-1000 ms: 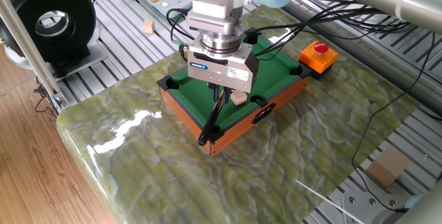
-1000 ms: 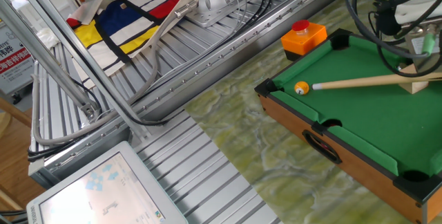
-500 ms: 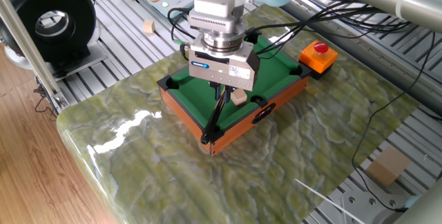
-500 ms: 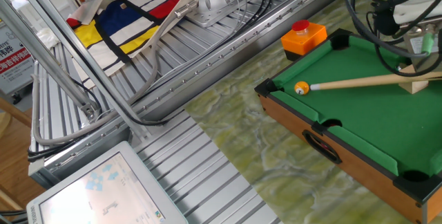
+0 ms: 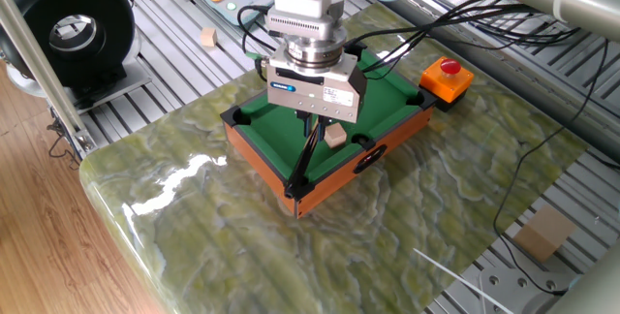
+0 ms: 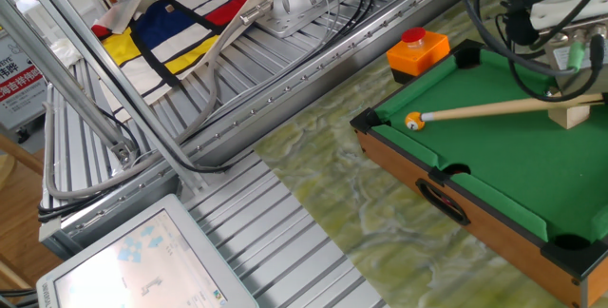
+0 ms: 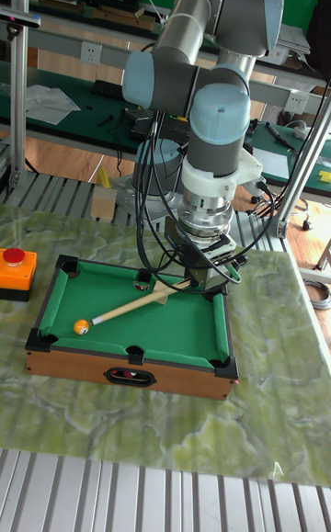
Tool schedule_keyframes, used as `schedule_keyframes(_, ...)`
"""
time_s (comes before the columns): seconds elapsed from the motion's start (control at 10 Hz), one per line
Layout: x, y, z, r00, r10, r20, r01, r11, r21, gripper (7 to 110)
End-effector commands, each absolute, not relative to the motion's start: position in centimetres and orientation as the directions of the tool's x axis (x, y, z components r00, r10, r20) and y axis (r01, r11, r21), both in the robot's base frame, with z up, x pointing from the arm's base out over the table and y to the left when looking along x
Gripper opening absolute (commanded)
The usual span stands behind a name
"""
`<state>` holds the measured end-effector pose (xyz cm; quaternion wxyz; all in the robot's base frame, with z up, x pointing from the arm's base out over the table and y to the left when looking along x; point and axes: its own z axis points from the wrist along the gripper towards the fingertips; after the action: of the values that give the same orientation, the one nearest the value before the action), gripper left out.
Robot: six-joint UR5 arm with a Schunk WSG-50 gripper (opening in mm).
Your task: Hit the pool ball
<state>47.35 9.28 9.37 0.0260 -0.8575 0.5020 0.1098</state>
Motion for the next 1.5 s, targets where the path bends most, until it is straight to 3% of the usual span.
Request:
schedule_keyframes(0.0,47.0,10.3,9.7,0.445,-0.855,-0.265,-0.878,-0.476,0.061,7)
schedule_keyframes(1.4,47.1,10.8,9.9,0.398,-0.874,-0.280,-0.897,-0.434,0.081,7)
